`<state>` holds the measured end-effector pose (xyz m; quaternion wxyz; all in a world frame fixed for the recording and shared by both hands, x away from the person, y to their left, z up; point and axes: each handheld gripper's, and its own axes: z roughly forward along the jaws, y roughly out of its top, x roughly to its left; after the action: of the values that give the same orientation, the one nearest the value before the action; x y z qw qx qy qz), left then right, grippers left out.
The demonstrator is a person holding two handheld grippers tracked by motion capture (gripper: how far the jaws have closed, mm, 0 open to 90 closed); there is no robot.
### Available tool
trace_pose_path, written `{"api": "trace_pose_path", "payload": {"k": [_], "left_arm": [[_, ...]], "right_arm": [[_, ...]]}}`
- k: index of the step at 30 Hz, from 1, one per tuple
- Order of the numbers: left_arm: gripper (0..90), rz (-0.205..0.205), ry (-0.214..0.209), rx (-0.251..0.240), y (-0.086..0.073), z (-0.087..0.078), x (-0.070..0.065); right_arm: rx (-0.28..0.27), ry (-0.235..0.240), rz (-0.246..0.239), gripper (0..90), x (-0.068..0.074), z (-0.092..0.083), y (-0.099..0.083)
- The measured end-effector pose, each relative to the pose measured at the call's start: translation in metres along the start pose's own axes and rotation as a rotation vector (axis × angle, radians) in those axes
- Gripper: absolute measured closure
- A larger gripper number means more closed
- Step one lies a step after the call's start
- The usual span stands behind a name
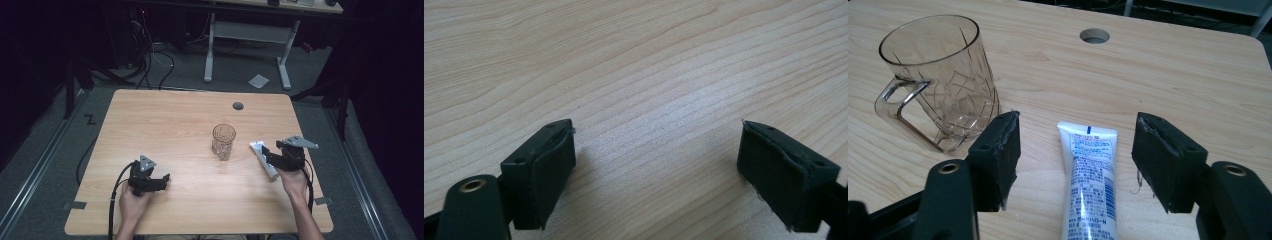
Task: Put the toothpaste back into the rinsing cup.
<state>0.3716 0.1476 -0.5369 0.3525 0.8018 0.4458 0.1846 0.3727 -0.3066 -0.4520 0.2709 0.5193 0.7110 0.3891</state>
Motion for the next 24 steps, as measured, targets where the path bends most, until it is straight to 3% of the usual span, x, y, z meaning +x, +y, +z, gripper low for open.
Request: {"api": "trace_pose_path", "payload": {"k": [11, 24], "left_arm": [[16.0, 0.000, 0.000, 0.000, 0.000, 0.000, 0.000], [16.0, 0.000, 0.000, 0.000, 0.000, 0.000, 0.000]], "right_arm": [[0.091, 0.013, 0.011, 30.5, -0.008, 0.018, 0.014], [0.202, -0.006, -0.074, 30.5, -0.007, 0.036, 0.030]]}}
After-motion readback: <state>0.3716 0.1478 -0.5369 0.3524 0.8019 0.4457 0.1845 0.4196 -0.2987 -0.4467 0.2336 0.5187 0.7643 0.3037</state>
